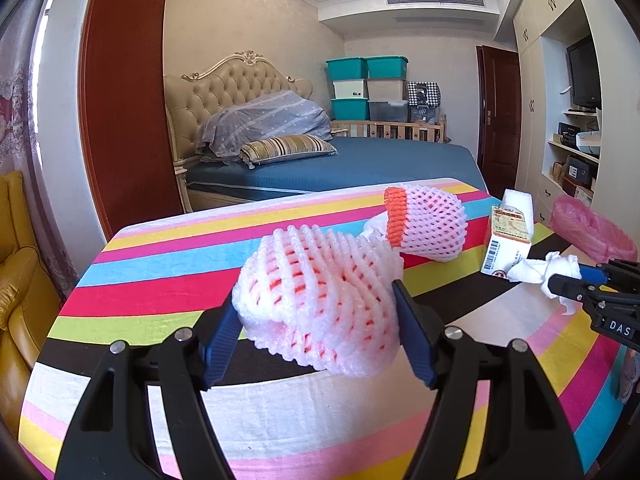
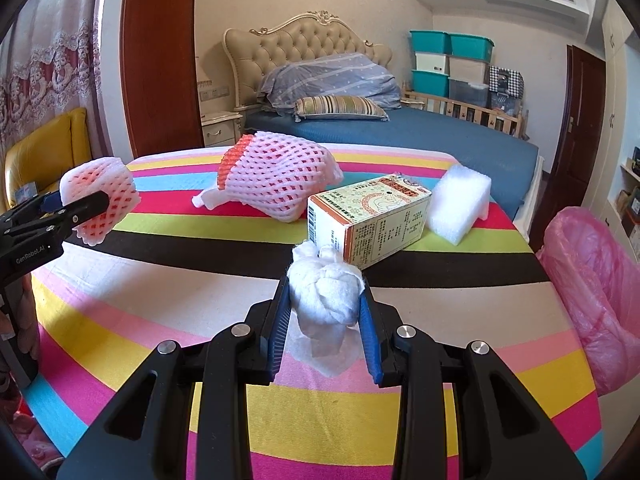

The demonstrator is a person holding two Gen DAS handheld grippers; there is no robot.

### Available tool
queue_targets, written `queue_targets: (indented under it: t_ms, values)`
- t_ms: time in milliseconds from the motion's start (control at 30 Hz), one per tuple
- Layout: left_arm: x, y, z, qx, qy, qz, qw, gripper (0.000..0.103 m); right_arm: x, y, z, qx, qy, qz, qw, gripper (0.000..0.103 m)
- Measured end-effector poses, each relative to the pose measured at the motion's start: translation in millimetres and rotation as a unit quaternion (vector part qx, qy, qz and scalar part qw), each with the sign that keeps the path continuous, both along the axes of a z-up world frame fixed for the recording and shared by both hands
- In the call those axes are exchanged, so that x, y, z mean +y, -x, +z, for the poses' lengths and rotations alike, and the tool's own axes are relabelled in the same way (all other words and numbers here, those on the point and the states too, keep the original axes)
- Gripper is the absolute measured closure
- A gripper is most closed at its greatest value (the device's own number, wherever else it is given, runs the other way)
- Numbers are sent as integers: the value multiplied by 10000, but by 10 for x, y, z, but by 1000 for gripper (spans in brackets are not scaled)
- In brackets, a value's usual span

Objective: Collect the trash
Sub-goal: 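Carry the foam net and tissue to the wastebasket and open both tools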

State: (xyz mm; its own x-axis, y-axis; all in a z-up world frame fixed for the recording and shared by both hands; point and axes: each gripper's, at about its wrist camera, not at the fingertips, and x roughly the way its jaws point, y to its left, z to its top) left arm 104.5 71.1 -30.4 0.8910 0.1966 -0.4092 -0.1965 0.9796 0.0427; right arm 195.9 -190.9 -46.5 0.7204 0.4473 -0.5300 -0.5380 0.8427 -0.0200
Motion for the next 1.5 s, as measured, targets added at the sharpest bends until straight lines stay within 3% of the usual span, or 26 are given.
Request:
queue_targets:
  t_ms: [233,467,800,1233,1500]
  values:
    - [-70,129,37,-314,-224,47,9992,34,-53,115,49,-189,-242,36,9995,71]
    - [-265,311,44,-399,-176,-208,9988,33,50,309,84,-332,-212,325,9987,71]
    - [-582,396,36,-188,-116,-682,9974,33,-75,549,264,-737,-260,323,9964,71]
    - [-915,268,58,45,-304,-1116,9933,32,-483,476,335,-786,-454,-45,9959,70]
    - [-1220,152,120,263,-272,-1666,9853,32,-885,394,303,-784,-541,-458,9944,70]
